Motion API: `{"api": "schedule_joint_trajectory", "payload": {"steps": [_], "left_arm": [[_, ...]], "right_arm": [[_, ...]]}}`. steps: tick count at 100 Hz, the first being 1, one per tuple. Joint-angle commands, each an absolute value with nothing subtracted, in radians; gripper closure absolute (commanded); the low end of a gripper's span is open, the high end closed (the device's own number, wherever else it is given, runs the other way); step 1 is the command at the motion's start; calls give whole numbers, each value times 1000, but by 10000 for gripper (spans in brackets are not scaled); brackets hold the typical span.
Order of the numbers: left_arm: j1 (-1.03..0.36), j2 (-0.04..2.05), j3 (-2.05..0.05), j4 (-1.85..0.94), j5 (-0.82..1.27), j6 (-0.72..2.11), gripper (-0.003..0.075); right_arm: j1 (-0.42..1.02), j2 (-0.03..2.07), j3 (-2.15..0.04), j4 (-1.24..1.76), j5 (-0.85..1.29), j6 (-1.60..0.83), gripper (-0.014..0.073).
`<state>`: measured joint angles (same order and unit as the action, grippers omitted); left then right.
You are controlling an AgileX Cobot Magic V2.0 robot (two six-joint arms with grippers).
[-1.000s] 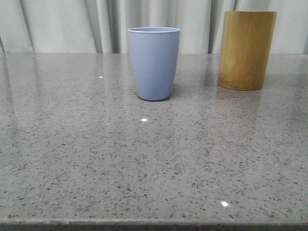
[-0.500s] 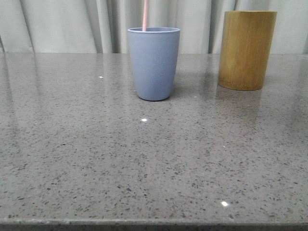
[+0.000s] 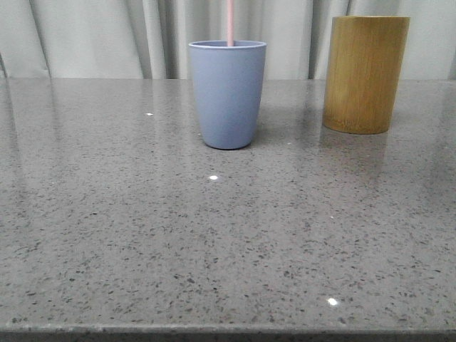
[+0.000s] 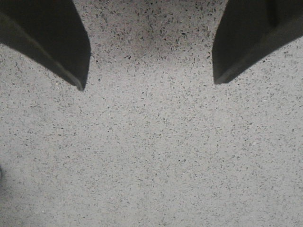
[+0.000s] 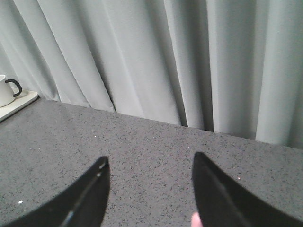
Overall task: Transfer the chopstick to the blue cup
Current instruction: 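Carry the straw over the blue cup and lower it inside, then open the right gripper to release the straw into the blue cup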
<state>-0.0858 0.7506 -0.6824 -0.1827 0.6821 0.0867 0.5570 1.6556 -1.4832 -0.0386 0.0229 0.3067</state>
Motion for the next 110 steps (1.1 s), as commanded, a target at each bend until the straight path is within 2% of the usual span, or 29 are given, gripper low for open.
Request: {"api": "schedule_joint_trajectory", "payload": {"steps": [1, 37, 76, 90, 110], "left_arm": [[-83, 745, -709, -192, 617, 80, 209], [-83, 745, -709, -192, 617, 80, 209], [-83, 745, -709, -192, 617, 80, 209], [-83, 745, -709, -192, 617, 80, 209], [-83, 745, -709, -192, 617, 80, 209]], "right_arm": [[556, 1610, -1519, -40, -52, 305, 67], [532, 1566, -1519, -42, -52, 270, 62], [406, 1350, -1510, -206, 311, 261, 62], [406, 1252, -1421, -243, 366, 261, 62], [406, 1078, -1186, -248, 362, 261, 62]]}}
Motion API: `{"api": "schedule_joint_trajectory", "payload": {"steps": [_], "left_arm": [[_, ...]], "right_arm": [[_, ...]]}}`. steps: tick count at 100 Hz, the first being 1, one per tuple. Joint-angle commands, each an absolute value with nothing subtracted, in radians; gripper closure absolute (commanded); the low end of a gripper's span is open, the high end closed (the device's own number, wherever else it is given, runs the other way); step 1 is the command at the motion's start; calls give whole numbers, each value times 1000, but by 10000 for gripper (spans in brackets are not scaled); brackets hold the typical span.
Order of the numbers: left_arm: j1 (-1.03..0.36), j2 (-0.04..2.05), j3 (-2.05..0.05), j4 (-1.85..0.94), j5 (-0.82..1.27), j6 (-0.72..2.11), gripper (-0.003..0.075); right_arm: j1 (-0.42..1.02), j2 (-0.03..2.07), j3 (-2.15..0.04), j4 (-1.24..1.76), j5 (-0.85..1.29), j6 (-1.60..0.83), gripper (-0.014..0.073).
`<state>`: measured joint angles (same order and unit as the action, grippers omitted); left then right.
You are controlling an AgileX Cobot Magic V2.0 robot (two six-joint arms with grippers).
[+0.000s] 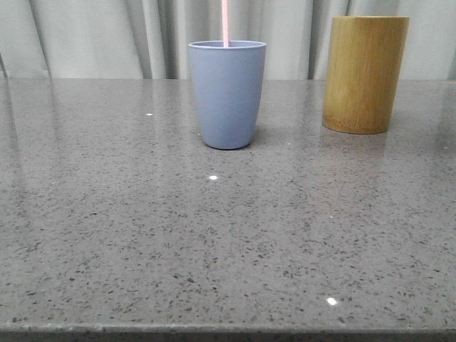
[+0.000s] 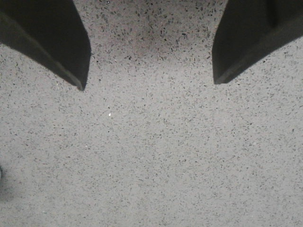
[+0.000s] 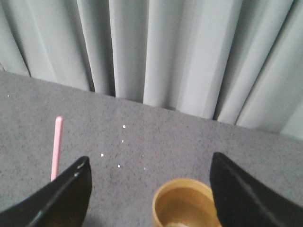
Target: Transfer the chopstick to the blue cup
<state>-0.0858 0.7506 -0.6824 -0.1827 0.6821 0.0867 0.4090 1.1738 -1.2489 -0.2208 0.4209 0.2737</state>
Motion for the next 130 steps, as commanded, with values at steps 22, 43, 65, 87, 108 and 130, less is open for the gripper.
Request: {"api": "schedule_joint_trajectory", "payload": {"steps": [22, 43, 65, 87, 108, 130], "left_arm": [[-83, 745, -709, -192, 617, 80, 209], [-83, 745, -709, -192, 617, 80, 209], [-83, 745, -709, -192, 617, 80, 209], [-83, 745, -709, -192, 617, 80, 209], [-83, 745, -709, -192, 617, 80, 295], [-83, 745, -709, -192, 617, 80, 629]], "right_arm": [[392, 881, -949, -264, 427, 261, 62], [308, 665, -799, -278, 539, 262, 62], [275, 455, -705, -290, 632, 262, 62], [275, 356, -668, -295, 701, 262, 66], [275, 354, -668, -299, 704, 262, 158], [275, 354, -668, -299, 708, 262, 586]]}}
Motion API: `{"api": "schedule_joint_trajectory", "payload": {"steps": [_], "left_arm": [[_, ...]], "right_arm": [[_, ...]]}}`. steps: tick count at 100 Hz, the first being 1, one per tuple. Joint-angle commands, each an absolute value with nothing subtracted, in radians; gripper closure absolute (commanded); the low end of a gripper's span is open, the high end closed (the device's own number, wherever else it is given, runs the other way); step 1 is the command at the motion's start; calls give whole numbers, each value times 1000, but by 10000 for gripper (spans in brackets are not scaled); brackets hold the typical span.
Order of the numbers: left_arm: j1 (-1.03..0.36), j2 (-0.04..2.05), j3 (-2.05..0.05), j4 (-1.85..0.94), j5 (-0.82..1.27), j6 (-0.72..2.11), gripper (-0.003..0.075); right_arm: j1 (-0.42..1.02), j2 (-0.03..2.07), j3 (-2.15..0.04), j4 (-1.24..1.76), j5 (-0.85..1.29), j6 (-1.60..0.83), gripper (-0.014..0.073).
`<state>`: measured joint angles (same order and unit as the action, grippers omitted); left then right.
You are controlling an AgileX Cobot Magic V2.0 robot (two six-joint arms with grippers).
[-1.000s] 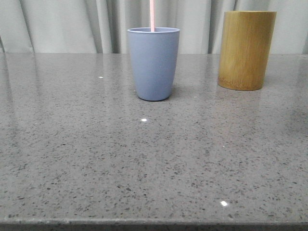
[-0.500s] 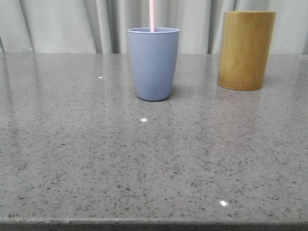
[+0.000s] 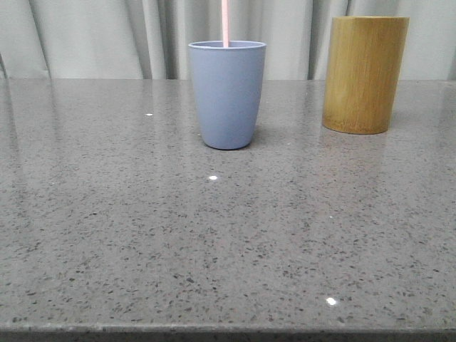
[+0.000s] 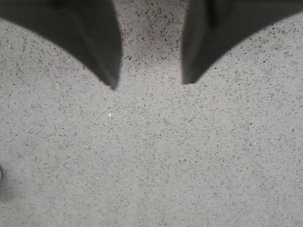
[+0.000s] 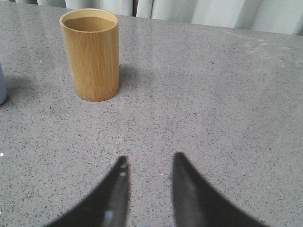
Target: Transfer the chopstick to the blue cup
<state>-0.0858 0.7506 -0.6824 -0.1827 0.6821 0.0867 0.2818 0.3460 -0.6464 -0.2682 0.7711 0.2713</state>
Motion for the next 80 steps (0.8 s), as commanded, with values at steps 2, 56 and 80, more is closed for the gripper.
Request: {"api": "schedule_joint_trajectory", "payload": {"steps": [2, 56, 80], "left_arm": [[-83, 745, -709, -192, 617, 80, 664], [-83, 745, -709, -192, 617, 80, 739], [-83, 745, -709, -192, 617, 80, 739]], "right_arm": [[275, 354, -668, -299, 708, 262, 627], [275, 354, -668, -299, 708, 262, 662], [275, 354, -668, -299, 708, 262, 662]]}}
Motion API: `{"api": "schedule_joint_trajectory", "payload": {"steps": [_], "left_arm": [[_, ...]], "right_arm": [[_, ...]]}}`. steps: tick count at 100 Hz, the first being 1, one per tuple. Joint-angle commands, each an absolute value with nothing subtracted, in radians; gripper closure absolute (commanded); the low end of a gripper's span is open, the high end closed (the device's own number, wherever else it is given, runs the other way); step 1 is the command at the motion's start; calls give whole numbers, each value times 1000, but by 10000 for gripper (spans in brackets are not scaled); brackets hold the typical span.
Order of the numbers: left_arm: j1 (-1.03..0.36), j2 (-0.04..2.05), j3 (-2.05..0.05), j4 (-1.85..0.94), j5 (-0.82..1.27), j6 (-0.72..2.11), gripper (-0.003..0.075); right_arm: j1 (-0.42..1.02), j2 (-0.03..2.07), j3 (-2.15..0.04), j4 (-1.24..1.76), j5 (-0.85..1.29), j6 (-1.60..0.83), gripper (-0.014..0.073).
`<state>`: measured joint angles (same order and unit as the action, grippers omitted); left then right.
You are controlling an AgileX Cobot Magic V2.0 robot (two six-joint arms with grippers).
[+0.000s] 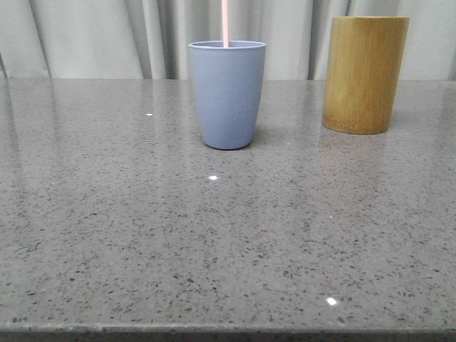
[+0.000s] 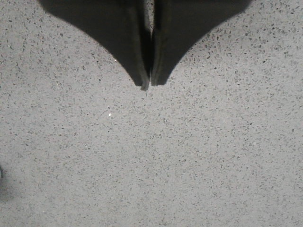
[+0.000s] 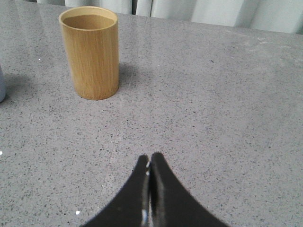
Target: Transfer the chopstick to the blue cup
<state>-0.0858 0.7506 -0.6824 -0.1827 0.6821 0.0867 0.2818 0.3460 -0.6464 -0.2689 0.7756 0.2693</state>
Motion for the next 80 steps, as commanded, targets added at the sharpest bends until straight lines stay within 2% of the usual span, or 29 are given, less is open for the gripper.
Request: {"api": "schedule_joint_trajectory", "payload": {"steps": [1, 32, 43, 63, 80], "left_arm": [[-83, 745, -709, -192, 617, 80, 739], [-83, 725, -673, -187, 565, 80, 739], [-89, 664, -593, -187, 389, 80, 739], [-109, 472, -328, -176, 6, 80, 739], [-109, 286, -123, -96, -104, 80, 739]], "right_arm": [[275, 354, -668, -299, 708, 262, 662], [275, 354, -668, -299, 708, 262, 662], [275, 354, -668, -299, 708, 262, 662], [275, 354, -668, -299, 708, 262, 662], [275, 354, -668, -299, 708, 262, 662]]}}
